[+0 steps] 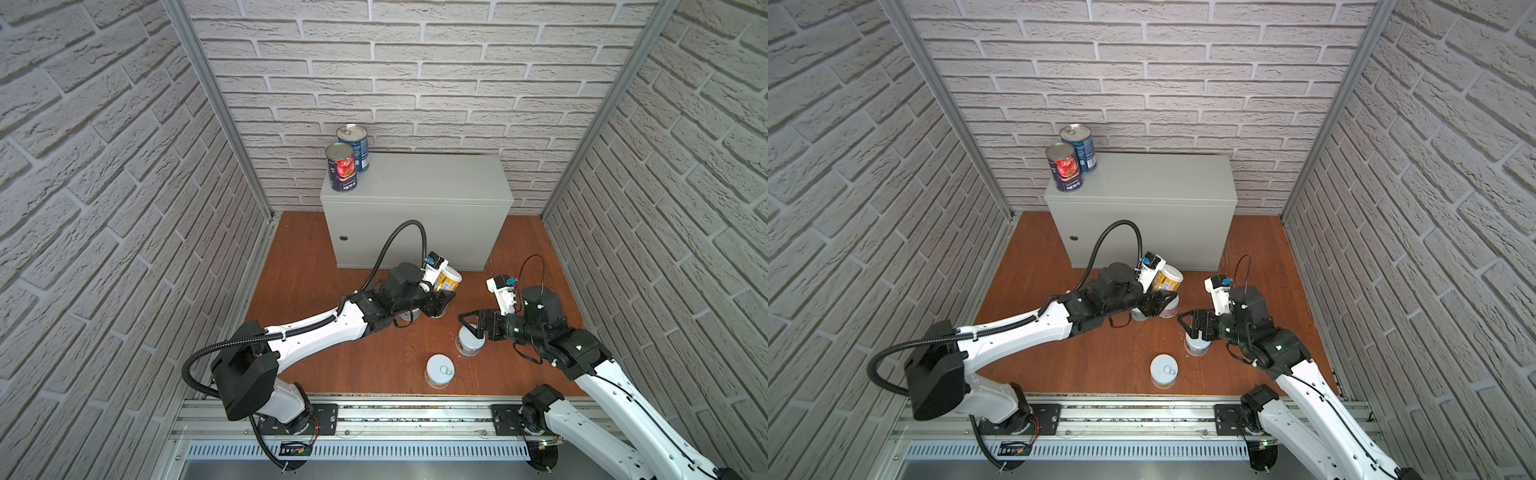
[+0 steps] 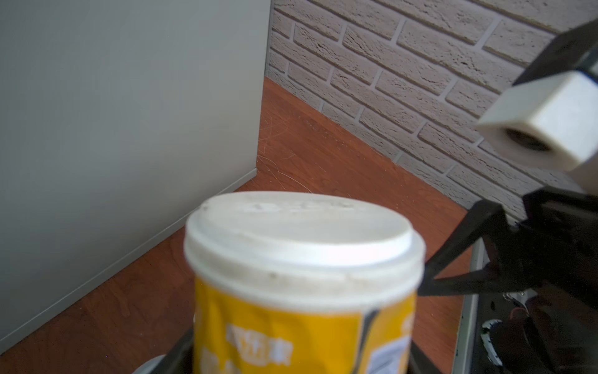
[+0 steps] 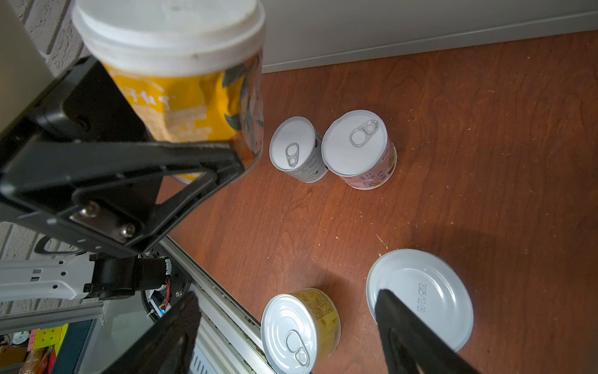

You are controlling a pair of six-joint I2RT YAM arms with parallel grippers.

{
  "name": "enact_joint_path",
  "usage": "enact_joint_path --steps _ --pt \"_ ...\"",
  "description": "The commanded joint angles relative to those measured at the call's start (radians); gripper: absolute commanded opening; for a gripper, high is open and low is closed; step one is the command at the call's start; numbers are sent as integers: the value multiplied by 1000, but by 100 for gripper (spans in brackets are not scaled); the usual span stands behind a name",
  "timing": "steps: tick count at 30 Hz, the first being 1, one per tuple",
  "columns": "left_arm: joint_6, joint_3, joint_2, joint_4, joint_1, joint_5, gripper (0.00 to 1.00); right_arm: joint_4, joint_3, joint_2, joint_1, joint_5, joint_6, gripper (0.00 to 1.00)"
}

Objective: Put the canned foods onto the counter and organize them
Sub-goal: 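Open the right gripper and draw it back while the left gripper lifts the yellow can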

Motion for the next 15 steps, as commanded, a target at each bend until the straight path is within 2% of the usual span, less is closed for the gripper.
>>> enact_joint_path --steps 1,15 --pt "-20 73 -17 80 32 -98 41 91 -21 -46 0 27 25 86" --pt "-14 179 -16 54 106 -159 41 99 -121 -243 0 74 67 86"
